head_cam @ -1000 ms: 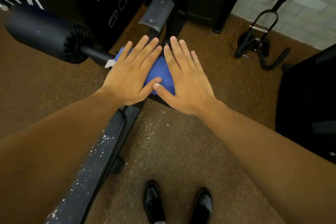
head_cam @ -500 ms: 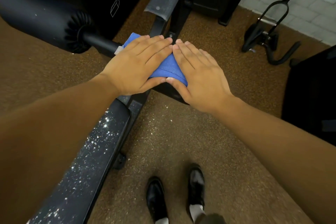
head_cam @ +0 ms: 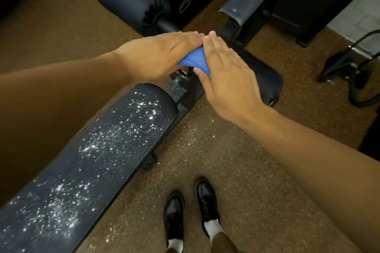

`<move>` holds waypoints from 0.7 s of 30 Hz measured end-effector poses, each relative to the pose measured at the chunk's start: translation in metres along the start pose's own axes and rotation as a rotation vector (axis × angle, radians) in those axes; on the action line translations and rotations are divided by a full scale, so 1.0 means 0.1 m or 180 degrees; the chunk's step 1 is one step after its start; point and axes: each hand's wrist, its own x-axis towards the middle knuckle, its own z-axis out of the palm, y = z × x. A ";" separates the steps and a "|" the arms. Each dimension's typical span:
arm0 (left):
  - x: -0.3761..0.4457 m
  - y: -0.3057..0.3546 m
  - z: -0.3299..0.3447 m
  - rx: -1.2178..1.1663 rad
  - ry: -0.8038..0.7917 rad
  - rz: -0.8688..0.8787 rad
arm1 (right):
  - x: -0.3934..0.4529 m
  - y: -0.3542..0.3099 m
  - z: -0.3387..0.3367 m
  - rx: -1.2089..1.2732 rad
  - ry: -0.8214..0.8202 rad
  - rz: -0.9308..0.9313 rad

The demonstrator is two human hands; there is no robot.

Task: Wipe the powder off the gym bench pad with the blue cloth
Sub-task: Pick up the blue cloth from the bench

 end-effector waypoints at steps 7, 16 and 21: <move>-0.66 -0.17 0.17 0.0175 -0.0124 -0.0332 | 0.11 -0.39 0.50 0.0292 -0.0267 -0.0228; -1.19 -0.32 0.79 0.0304 -0.0291 -0.0643 | 0.12 -0.50 1.34 0.0076 -0.0653 -0.0281; -1.36 -0.33 1.30 0.0485 -0.0348 -0.1151 | 0.11 -0.49 1.82 -0.0214 -0.0757 -0.0283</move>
